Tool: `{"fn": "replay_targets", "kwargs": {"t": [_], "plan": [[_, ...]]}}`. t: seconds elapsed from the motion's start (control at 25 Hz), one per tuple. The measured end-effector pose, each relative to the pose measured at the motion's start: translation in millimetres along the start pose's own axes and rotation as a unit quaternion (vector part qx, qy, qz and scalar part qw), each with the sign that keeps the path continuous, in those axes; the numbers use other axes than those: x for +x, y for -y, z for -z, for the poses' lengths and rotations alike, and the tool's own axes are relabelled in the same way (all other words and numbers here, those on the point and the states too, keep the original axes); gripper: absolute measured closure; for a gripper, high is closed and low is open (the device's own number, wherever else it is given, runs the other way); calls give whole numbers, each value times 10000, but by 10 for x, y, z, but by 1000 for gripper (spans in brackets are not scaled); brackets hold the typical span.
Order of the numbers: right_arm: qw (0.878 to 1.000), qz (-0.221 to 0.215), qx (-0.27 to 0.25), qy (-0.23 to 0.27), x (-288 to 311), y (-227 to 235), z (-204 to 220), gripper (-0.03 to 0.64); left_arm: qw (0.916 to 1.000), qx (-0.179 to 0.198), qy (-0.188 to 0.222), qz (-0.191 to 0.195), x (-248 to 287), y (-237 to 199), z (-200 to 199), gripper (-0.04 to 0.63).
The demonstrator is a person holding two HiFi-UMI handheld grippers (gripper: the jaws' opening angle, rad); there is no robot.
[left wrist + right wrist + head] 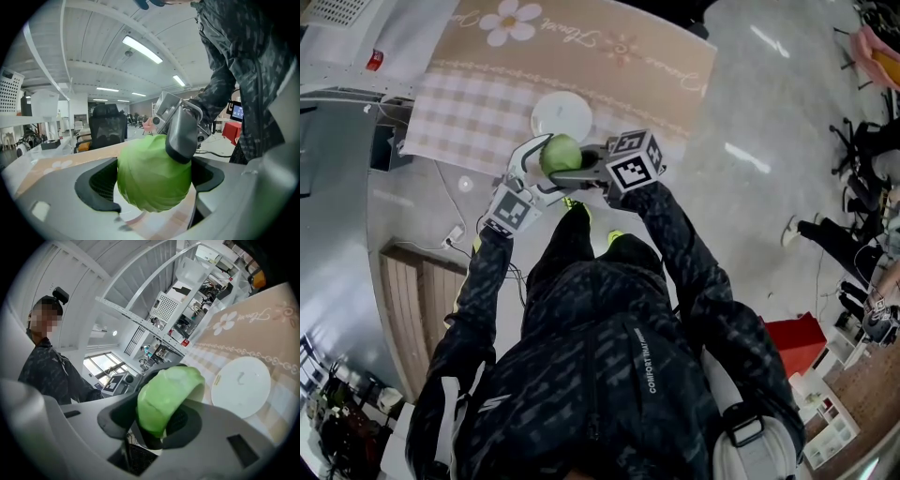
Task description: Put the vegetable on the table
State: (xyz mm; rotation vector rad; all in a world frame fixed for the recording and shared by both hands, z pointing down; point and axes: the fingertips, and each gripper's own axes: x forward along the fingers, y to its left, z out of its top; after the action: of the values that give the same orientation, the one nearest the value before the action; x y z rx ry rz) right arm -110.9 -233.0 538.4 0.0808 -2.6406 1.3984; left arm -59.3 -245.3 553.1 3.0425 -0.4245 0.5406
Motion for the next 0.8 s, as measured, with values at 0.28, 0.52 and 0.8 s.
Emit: {"fn": "replay_targets", "kwargs": {"t": [0.28,0.52,0.8], "plan": [[9984,334,-151,-428,20,257,-2,409,9999,-72,-79,-17,24,-171,161,137],[9967,593,-41,-555,-2,490,-1,402,9996,10,-262,83,93,-248,344,138],[9938,1046,111,-348,-115,770,-37,376,9988,225,-428,-49,209,-405,461,140]]}}
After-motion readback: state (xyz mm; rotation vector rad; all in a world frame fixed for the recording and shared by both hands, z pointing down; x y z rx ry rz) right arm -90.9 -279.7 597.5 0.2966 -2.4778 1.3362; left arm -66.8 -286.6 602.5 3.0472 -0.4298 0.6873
